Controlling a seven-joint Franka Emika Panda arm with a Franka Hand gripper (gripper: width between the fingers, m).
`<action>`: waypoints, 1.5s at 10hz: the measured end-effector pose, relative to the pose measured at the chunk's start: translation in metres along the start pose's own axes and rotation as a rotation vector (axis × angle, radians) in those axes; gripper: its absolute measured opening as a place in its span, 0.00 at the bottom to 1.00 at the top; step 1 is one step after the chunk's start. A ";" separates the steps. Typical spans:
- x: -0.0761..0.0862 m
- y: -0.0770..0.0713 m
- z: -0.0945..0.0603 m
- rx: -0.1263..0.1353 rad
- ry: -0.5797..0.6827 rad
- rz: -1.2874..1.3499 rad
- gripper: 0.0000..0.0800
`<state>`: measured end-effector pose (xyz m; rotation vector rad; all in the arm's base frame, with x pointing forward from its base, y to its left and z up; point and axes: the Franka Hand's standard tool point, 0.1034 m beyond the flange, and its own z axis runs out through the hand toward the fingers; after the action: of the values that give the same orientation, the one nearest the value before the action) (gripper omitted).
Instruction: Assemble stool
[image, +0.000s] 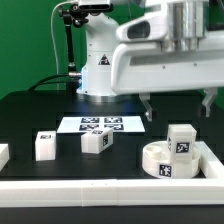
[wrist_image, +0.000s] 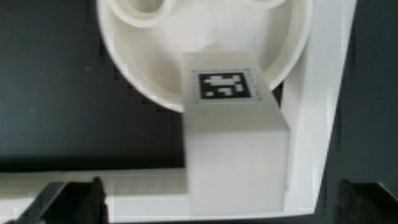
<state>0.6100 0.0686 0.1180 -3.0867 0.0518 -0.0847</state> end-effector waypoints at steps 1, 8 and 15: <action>-0.004 0.015 -0.006 -0.002 0.000 -0.017 0.81; -0.016 0.055 0.002 -0.013 0.017 -0.018 0.81; -0.057 0.130 0.027 -0.002 -0.050 0.159 0.81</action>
Offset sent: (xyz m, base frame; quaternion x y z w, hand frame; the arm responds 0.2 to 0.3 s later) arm -0.0147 -0.0375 -0.0242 -0.0166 0.0492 -0.0192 0.9985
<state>0.5508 -0.0581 0.0815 -3.0714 0.2951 -0.0005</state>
